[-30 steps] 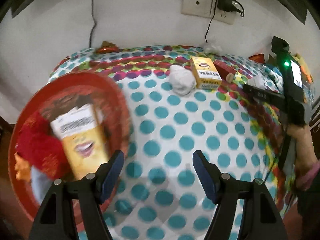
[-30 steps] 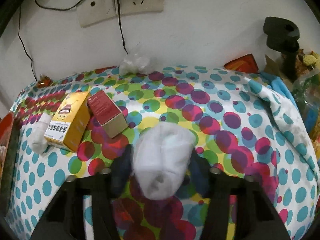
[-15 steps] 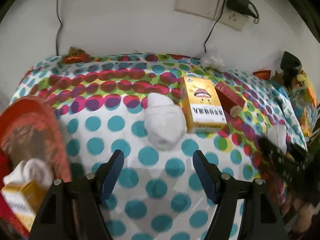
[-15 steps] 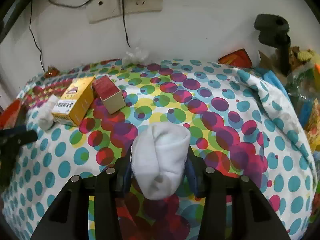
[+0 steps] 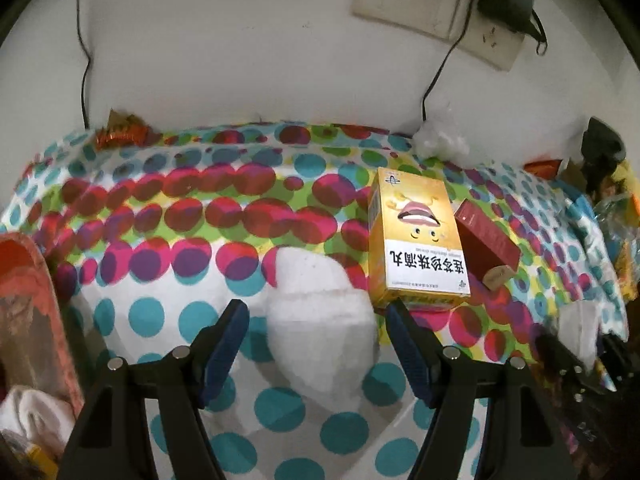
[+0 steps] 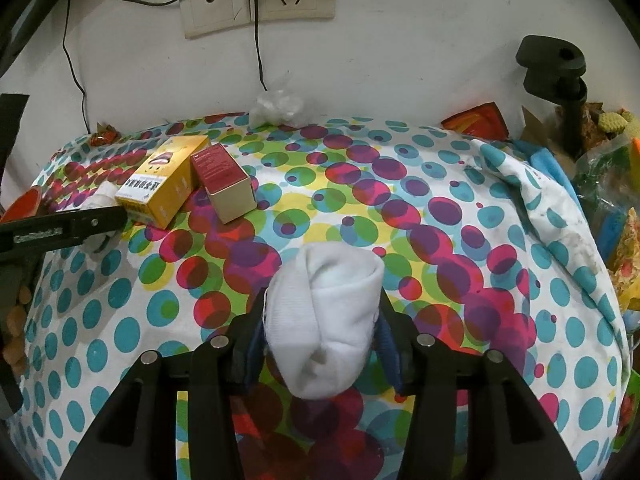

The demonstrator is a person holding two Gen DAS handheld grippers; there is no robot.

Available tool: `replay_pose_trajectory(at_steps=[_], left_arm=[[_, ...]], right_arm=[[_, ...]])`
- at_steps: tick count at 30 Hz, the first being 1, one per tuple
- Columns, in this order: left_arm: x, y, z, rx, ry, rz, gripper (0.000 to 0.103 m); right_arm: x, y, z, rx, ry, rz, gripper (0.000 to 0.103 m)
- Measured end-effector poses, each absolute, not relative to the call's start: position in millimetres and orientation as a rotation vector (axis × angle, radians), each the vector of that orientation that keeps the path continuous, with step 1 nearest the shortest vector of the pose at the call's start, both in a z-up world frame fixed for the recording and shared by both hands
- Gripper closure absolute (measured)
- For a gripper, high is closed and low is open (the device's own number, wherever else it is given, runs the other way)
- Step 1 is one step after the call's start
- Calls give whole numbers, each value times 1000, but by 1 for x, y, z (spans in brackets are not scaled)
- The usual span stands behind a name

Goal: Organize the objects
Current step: 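Grasp the other white sock on the cloth with the left tool, then carry the white sock over the red tray with the left tool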

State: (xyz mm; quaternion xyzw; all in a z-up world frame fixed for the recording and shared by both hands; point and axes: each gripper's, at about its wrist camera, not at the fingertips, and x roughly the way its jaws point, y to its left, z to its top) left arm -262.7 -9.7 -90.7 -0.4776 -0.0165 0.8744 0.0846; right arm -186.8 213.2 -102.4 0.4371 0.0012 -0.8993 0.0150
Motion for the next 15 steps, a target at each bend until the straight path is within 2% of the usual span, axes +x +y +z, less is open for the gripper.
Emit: replay_pose_trajectory(at_steps=[4,9,10,11,15], left_arm=[[-257,6,-98,-1370,102,2658,30],[-253,10,-100,-1312,83,2686,31],[-252,12,-100,-1301,88,2683,42],[-251,14,-98,-1290,94,2685,60],[-247,21,-97,-1276,149,2706,64]], right_arm=[[-187,213,-103,1361,6,-2799,55],[-187,213,-103,1360,4,-2800,55],[-187,213,-103,1360,4,-2800,55],[-187,213,-103,1361,7,-2800,55],[-187,211,-103,1361,9,-2801,55]])
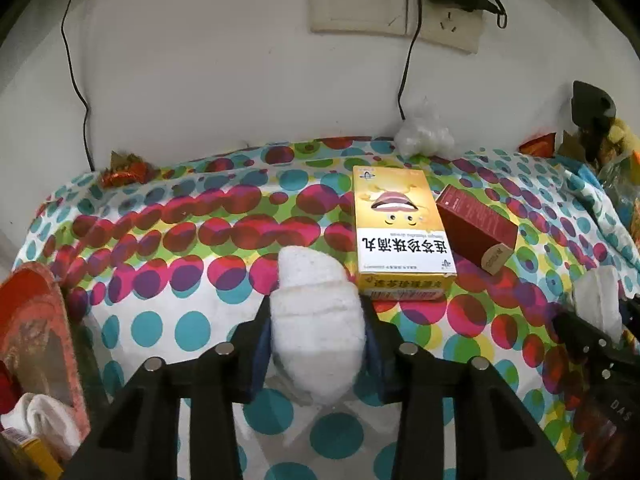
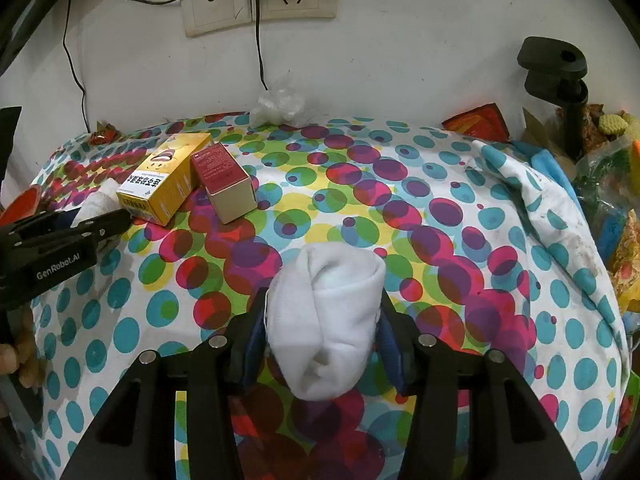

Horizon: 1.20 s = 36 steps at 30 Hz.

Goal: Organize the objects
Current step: 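Carry the white sock over the red tray with the left tool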

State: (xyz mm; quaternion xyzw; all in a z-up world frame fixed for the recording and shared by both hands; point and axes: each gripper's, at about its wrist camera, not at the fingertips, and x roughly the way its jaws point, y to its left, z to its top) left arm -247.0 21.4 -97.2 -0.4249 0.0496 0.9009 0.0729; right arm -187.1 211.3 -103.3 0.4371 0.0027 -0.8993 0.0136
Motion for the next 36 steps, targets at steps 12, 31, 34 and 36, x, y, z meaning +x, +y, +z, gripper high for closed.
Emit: replay_pose_trajectory(at_steps=[12,31,34,36], left_arm=[[-227,20,-91,-1218,187,2736,65],[-198,32,-77,-1144,233,2733,65],[-186,33,-70,-1143,257,2726,65],[-177,32,-64,-1145,247,2705,65]], right_arm=[[-187,212,-103,1362,8,-2802,55],[-188,211,-102,1366,7,-2804,55],[-188,210,-102,1366,6,-2805,55],[-188,210,-102,1367,7,-2805,55]])
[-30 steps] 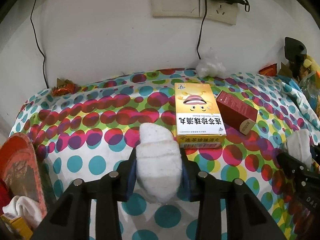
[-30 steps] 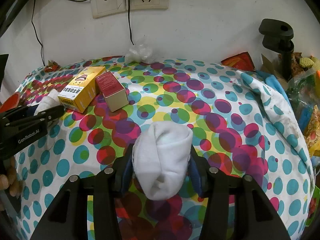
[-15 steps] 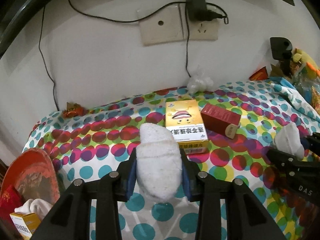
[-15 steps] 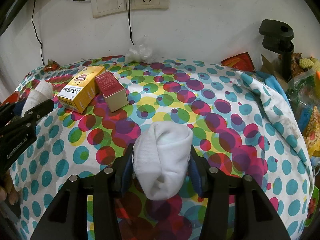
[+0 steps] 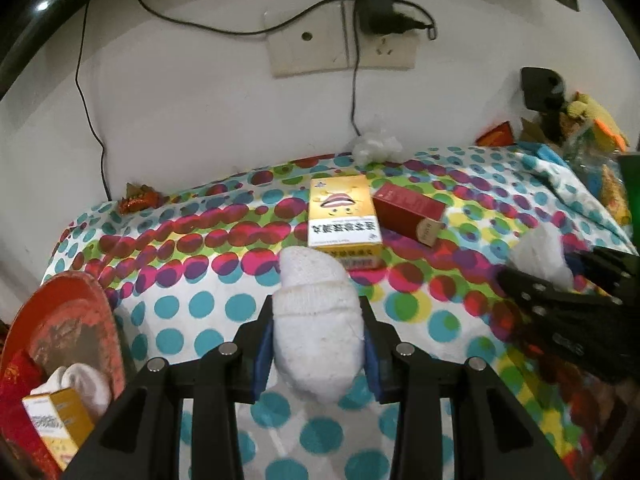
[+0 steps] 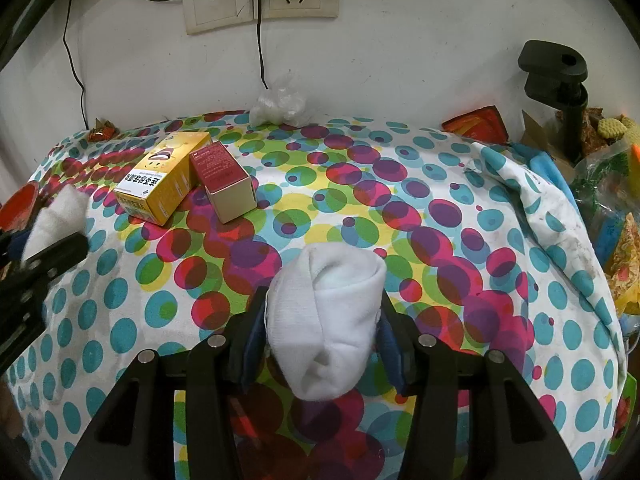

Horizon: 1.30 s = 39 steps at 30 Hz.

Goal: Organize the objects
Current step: 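Carry the white sock over the red tray with the left tool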

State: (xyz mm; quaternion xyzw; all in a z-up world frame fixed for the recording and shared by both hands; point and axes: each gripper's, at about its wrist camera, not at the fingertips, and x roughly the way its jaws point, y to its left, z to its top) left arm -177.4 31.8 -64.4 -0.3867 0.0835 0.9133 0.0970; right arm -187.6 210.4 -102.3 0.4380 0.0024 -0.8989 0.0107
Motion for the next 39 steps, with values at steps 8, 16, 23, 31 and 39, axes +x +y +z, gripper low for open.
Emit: replay_pose_trajectory(at_steps=[8,16,23,31,39], left_arm=[[-143,10,-40,-1152,190,2688,66],[-103,-30,-20,-1166,155,2738,65],[-87,-91,3,-1186,126,2848,65],[-87,-163,10,-1264,65,2973,65],[-99,-203,2,-1332,-11,3000,66]], right_arm=[[-188,211,-103,1367,8,-2805,55],[-188,211,-103,1368,9,-2807,55],[-188,211,-103,1369,10,-2808,55],[-188,211,-102,1370,11,-2809,55],[-189,211,-101,1371,10,-2809,55]])
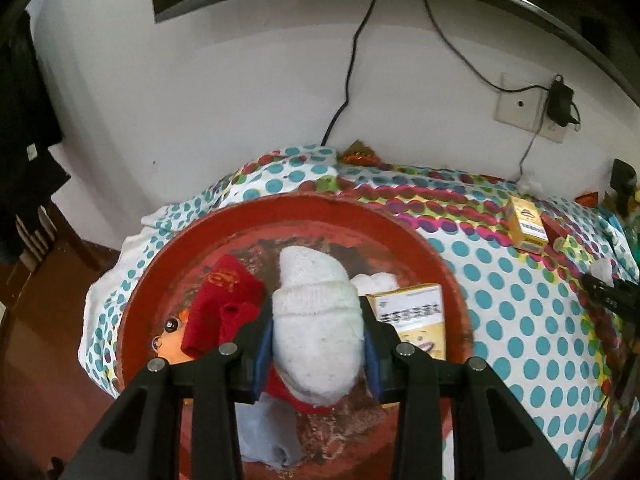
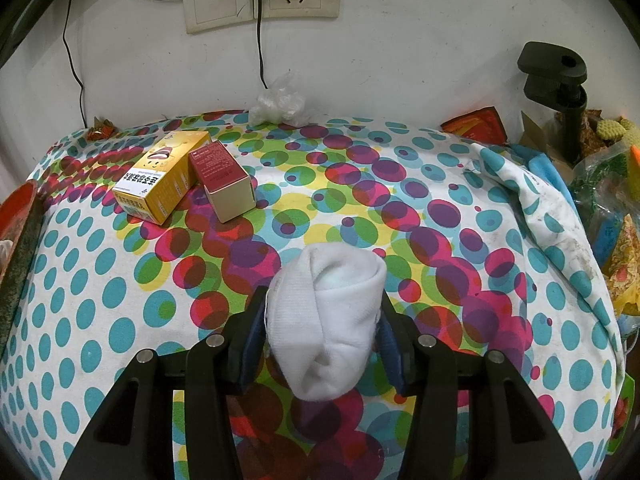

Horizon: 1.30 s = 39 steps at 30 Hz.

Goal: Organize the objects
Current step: 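Carry the white sock over the red tray with the left tool, then lower the white sock onto the tray and open the left tool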

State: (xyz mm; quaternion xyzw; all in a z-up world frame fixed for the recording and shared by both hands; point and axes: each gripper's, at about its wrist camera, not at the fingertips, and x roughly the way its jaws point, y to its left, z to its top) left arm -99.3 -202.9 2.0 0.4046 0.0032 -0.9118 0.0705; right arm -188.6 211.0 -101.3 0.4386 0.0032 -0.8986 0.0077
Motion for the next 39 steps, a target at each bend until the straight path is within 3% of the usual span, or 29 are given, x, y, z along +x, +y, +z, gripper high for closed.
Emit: replay_pose_trajectory(at_steps=[17,21,26,39], left_arm=[[-120,-229,-24,1285,79,-2680,63],[-121,-232,-25,1304,87,-2685,58],[-115,-228,-19,1304,70,-2716,44],[-62,-214,-3,1270,-13,-2714,44]], right_arm=[[-188,211,-102,1374,12,-2813,55],[-188,211,-102,1375,13,-2814,55],[-188,213,-103,1376,12,-2815,55],[-187,209,-103,1378,18,-2819,55]])
